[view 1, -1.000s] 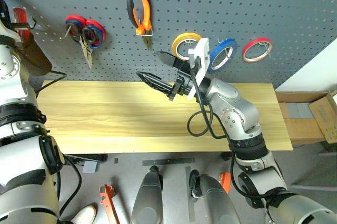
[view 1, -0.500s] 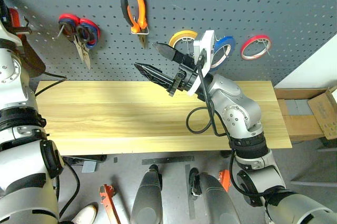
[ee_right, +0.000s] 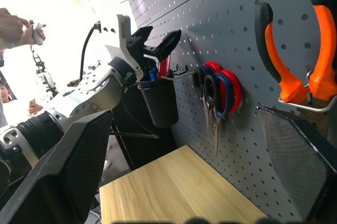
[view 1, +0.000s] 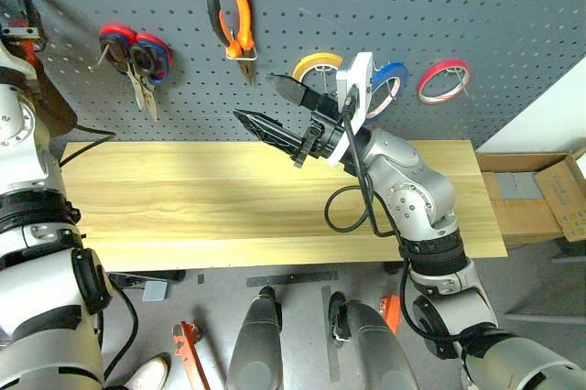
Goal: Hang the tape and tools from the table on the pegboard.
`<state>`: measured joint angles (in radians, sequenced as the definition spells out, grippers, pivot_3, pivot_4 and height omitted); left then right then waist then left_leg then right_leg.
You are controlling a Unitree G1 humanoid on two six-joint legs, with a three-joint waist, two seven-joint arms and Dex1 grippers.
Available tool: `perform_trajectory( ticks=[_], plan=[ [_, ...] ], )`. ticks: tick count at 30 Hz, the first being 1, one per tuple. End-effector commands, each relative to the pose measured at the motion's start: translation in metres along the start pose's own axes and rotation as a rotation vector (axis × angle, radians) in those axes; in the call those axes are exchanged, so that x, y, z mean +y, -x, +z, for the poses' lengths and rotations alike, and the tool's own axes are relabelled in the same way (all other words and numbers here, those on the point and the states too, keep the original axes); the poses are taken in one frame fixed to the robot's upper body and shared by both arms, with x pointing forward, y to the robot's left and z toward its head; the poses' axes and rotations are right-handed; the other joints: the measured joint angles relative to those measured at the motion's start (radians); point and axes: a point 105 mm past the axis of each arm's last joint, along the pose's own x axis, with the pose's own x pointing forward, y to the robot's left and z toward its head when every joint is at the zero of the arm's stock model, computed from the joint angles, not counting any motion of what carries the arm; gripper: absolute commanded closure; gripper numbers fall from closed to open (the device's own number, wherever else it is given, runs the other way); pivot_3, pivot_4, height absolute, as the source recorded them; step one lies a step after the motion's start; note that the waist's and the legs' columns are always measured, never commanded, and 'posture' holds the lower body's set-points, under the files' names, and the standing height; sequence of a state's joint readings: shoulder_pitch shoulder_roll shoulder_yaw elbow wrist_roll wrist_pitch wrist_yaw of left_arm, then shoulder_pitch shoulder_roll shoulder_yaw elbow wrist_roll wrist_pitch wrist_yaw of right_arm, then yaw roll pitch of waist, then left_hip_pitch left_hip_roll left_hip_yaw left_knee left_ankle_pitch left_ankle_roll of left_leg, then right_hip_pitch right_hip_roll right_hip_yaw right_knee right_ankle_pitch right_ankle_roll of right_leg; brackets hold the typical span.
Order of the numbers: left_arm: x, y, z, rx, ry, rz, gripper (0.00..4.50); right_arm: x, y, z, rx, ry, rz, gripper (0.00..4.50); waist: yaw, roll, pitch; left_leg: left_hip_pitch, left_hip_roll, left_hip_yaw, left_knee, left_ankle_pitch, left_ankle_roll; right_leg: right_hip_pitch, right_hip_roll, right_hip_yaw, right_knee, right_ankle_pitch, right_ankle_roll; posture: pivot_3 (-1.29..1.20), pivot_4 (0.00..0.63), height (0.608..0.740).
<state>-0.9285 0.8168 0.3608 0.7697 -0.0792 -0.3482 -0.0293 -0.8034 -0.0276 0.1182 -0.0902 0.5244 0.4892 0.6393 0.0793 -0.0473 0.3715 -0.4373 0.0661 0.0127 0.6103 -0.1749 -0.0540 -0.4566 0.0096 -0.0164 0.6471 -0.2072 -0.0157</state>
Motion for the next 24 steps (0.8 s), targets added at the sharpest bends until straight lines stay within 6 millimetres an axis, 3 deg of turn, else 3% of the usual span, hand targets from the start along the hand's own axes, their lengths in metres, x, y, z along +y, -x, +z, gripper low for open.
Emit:
perform_trajectory(
  ticks=[1,8,12,15,18,22,24],
  plan=[
    [0.011,0.000,0.017,-0.064,0.025,0.048,0.04,0.005,-0.004,0.012,-0.038,0.045,0.028,0.00,0.000,0.000,0.000,0.000,0.000,0.000,0.000,0.000,0.000,0.000,0.000,0.000,0.000,0.000,0.000,0.19,0.393,0.740],
    [0.011,0.014,0.021,-0.073,0.083,0.072,0.04,0.004,-0.004,0.015,-0.037,0.076,0.033,0.00,-0.001,0.000,0.000,0.000,0.000,0.000,0.000,0.000,0.000,0.000,-0.001,0.000,0.000,0.000,0.000,0.18,0.367,0.740],
    [0.018,0.028,0.057,-0.189,0.073,0.149,0.04,0.007,0.002,0.021,-0.041,0.101,0.034,0.00,0.000,-0.001,-0.001,-0.001,0.000,0.000,0.000,0.000,-0.001,0.000,-0.001,0.000,-0.001,0.000,0.000,0.19,0.336,0.740],
    [0.011,0.038,0.074,-0.210,0.077,0.154,0.04,0.010,0.007,0.026,-0.046,0.114,0.029,0.00,0.001,-0.002,-0.002,-0.002,0.000,-0.002,0.000,0.001,-0.002,0.000,-0.002,-0.001,-0.001,0.000,0.000,0.20,0.317,0.740],
    [-0.021,0.053,0.077,-0.140,0.174,0.070,0.04,0.013,0.019,0.027,-0.026,0.131,-0.003,0.00,0.004,-0.003,-0.005,-0.002,-0.001,-0.002,-0.001,0.001,-0.003,0.000,-0.003,-0.002,-0.001,0.000,0.000,0.20,0.297,0.740],
    [-0.087,0.084,0.074,-0.040,0.324,-0.143,0.04,0.014,0.040,0.006,0.060,0.163,-0.086,0.00,0.014,-0.007,-0.021,-0.002,-0.002,-0.004,0.000,0.002,-0.004,0.002,-0.007,-0.003,-0.001,-0.001,0.002,0.20,0.245,0.740],
    [-0.122,0.107,0.059,0.077,0.406,-0.248,0.04,0.005,0.055,-0.004,0.113,0.202,-0.191,0.00,0.015,-0.008,-0.031,-0.002,-0.004,-0.003,0.001,0.002,-0.004,0.002,-0.007,-0.003,-0.001,-0.001,0.002,0.20,0.219,0.740]
  ],
)
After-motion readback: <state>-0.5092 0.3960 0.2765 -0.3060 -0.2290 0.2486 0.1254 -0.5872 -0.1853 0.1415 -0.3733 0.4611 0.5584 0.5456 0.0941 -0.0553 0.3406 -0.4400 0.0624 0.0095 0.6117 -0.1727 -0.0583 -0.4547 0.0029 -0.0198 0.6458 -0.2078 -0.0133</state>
